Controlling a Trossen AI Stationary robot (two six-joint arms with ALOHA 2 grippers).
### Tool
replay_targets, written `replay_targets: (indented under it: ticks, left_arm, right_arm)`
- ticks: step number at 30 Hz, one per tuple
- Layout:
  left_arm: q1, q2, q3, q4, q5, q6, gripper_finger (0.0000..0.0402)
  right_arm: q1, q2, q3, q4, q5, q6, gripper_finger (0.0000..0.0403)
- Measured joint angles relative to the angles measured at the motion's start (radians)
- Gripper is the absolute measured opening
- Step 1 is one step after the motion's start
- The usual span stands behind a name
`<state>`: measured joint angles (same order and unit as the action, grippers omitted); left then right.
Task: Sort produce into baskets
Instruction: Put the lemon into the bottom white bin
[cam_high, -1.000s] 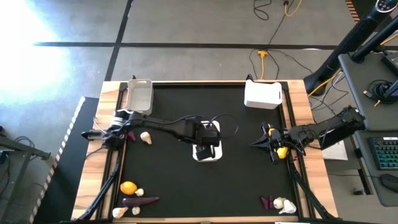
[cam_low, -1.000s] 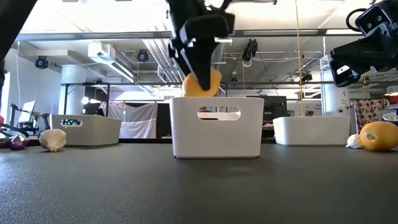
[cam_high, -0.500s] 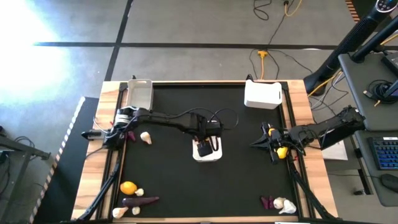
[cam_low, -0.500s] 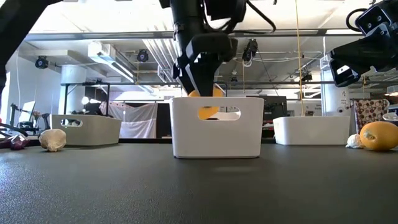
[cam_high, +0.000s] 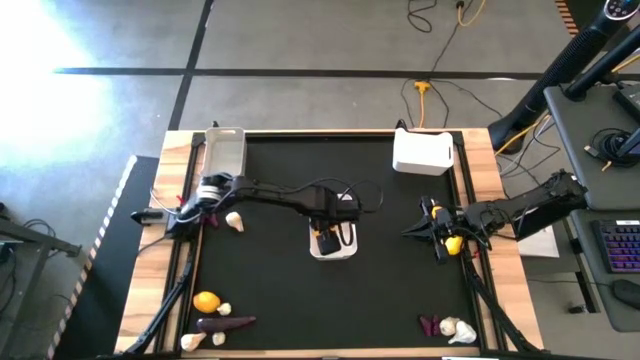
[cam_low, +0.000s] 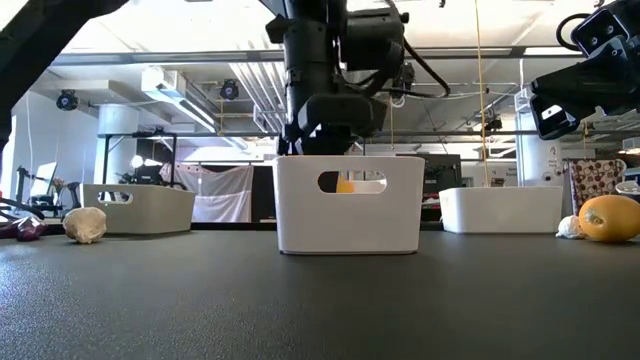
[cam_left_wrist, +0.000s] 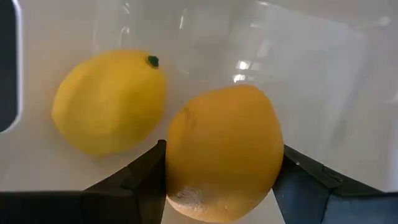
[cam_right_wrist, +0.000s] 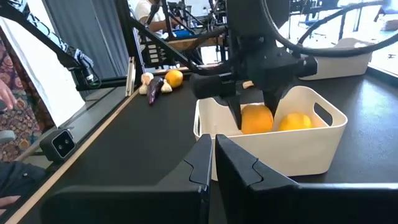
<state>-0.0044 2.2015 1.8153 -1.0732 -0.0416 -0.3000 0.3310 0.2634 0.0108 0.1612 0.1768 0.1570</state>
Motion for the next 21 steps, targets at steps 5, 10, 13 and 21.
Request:
replay_targets:
  ticks: [5, 10, 13, 21]
  left_arm:
    - [0.001, 0.024, 0.000, -0.010, -0.022, 0.000, 0.0226]
    - [0.000, 0.034, 0.002, -0.019, -0.059, 0.007, 0.0270]
    - [0.001, 0.036, 0.000, -0.026, -0.106, 0.010, 0.0270]
    - [0.001, 0.034, 0.002, -0.022, -0.125, -0.007, 0.0254]
  right_arm:
    - [0.000, 0.000, 0.000, 0.000, 0.000, 0.000, 0.0013]
    - [0.000, 0.000, 0.000, 0.000, 0.000, 0.000, 0.0013]
    - [0.000, 0.000, 0.000, 0.000, 0.000, 0.000, 0.0013]
    - [0.000, 0.001, 0.000, 0.000, 0.000, 0.000, 0.0013]
